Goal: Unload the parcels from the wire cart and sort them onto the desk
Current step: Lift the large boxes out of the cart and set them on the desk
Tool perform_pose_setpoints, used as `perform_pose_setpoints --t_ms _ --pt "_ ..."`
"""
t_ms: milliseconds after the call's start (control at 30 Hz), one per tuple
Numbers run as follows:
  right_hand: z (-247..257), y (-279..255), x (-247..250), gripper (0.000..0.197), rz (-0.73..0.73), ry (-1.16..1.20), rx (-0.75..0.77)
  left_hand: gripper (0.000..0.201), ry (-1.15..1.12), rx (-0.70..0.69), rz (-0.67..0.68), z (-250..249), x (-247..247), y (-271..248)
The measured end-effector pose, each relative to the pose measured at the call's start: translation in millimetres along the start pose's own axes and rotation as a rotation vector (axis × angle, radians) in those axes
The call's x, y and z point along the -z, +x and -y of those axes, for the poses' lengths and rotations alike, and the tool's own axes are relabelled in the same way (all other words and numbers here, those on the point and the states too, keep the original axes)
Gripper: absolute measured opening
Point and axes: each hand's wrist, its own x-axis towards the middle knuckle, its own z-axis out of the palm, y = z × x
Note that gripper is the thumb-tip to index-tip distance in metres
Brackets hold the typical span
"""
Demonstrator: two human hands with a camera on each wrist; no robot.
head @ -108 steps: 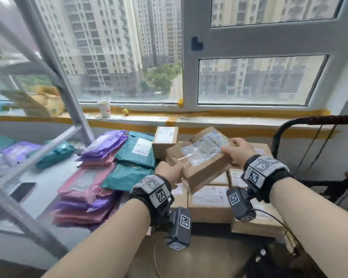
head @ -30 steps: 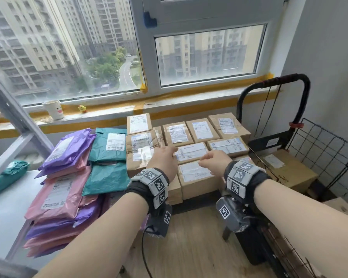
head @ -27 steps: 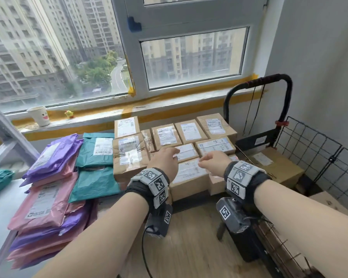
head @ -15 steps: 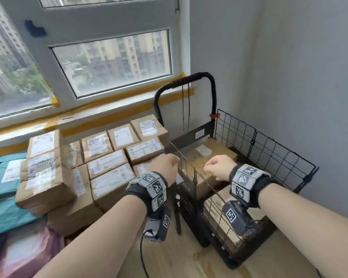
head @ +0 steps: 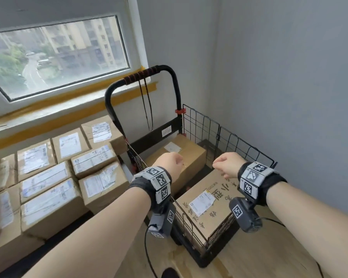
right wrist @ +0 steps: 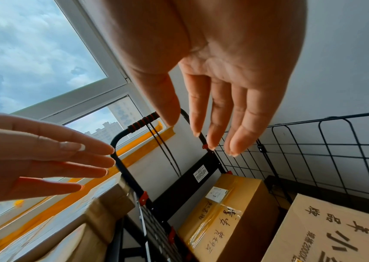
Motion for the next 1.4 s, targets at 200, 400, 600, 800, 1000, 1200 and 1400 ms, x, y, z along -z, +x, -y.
perform_pose_setpoints --t_ms 200,400,600,800,1000,1200,1400 --pt "18.7 59.5 8.7 0.025 -0.016 -0.061 0.009 0.037 -0.027 0.019 0.032 4.4 1.0 73.8" --pt "46.6 125.8 24.9 0.026 -0.031 -0.127 0.025 0.036 -0.035 0.035 0.049 4.9 17.8 148.6" --pt "57.2 182.8 39.5 0.028 0.011 -0.151 0.03 0.037 -0.068 0.076 0.047 -2.3 29.2 194.5" --pt "52.2 248.6 39.3 0.032 0.142 -0.228 0.053 0.034 -0.124 0.221 -0.018 6.4 14.9 225.8" --pt "33.7 320.6 31.5 0.043 0.283 -0.289 0.042 0.041 -0.204 0.483 -0.013 19.7 -22.8 254.3" --pt "9.9 383.6 -2.8 0.058 0.363 -0.325 -0.035 0.05 -0.279 0.732 -0.019 59.1 -71.6 280.5" --pt "-23.4 433.7 -55.9 0.07 0.35 -0.424 -0.107 0.057 -0.295 0.951 0.06 119.8 -137.1 299.4"
